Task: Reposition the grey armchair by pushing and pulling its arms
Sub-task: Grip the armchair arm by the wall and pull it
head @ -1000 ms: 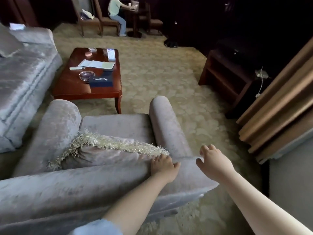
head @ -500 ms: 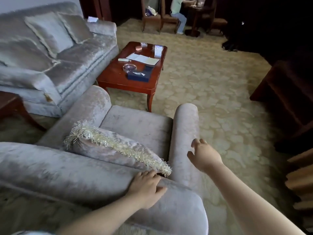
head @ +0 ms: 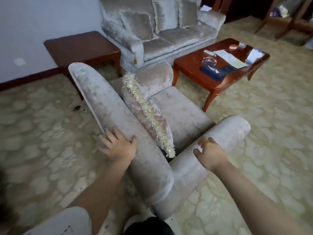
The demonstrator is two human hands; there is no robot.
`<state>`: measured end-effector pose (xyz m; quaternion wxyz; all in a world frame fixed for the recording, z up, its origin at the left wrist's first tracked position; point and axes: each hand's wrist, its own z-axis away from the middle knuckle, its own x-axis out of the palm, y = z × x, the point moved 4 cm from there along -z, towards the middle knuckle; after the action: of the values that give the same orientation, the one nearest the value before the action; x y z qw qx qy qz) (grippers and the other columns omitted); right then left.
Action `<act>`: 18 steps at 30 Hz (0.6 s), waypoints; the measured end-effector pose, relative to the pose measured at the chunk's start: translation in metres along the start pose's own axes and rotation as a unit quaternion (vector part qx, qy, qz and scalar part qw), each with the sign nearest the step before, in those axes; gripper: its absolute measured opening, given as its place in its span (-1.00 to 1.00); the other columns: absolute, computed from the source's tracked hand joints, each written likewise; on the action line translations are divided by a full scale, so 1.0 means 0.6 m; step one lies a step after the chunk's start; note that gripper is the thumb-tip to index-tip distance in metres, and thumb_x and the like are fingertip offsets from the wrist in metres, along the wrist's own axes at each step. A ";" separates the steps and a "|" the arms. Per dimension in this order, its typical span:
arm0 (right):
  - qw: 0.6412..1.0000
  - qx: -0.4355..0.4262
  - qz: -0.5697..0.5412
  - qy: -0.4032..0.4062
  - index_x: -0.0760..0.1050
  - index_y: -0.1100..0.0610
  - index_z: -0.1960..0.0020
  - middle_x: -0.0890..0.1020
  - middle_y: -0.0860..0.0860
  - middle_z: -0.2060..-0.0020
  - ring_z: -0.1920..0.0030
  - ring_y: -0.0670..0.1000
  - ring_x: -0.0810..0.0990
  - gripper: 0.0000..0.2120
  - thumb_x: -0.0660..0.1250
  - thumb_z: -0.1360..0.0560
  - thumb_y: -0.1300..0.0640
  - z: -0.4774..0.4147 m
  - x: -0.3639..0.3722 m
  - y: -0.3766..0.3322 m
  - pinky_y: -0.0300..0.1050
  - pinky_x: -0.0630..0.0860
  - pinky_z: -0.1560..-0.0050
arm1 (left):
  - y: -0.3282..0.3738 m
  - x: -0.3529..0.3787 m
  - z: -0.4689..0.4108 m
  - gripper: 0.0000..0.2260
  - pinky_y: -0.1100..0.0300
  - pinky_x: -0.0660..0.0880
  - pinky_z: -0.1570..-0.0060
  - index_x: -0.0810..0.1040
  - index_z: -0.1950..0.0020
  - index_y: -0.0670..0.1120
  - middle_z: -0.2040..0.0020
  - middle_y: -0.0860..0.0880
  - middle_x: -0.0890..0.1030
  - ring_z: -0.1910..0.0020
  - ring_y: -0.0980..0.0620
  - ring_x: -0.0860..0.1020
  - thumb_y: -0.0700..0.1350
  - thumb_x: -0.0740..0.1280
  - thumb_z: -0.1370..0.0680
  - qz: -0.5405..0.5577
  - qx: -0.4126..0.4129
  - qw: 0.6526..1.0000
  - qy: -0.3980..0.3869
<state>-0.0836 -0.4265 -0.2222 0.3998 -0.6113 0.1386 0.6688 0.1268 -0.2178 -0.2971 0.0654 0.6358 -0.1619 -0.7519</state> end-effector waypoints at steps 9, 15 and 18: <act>0.968 -0.205 0.056 -0.134 0.35 0.14 -0.15 0.43 0.09 -0.08 -0.07 0.11 0.45 -0.72 0.18 -0.52 0.00 -0.083 0.109 -0.104 -0.07 0.42 0.06 | -0.019 0.038 0.065 -0.16 -0.05 0.41 -0.14 -0.07 -0.54 -0.06 -0.29 -0.19 0.26 -0.21 -0.24 0.38 0.29 0.24 -0.44 0.175 -0.133 0.975 0.041; 0.919 -0.352 0.086 -0.159 0.34 0.04 -0.14 0.41 0.00 -0.08 0.04 0.03 0.46 -0.73 0.18 -0.51 -0.05 -0.160 0.113 -0.191 -0.08 0.42 0.16 | -0.027 0.047 0.067 -0.13 -0.05 0.46 -0.07 -0.17 -0.51 0.08 -0.32 -0.06 0.22 -0.22 -0.13 0.40 0.45 0.04 -0.35 0.136 -0.152 0.978 0.043; 0.905 -0.392 0.088 -0.137 0.32 0.09 -0.22 0.36 0.05 -0.17 -0.09 0.10 0.46 -0.67 0.18 -0.52 -0.04 -0.189 0.110 -0.246 -0.02 0.47 0.01 | -0.029 0.046 0.070 -0.13 0.06 0.48 0.08 -0.22 -0.49 0.14 -0.32 -0.02 0.22 -0.17 -0.08 0.45 0.49 -0.04 -0.30 0.129 -0.167 0.977 0.039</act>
<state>0.1047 -0.3842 -0.2627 0.0822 -0.6065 -0.1378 0.7787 0.0825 -0.2033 -0.3225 0.2733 0.6184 -0.1118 -0.7283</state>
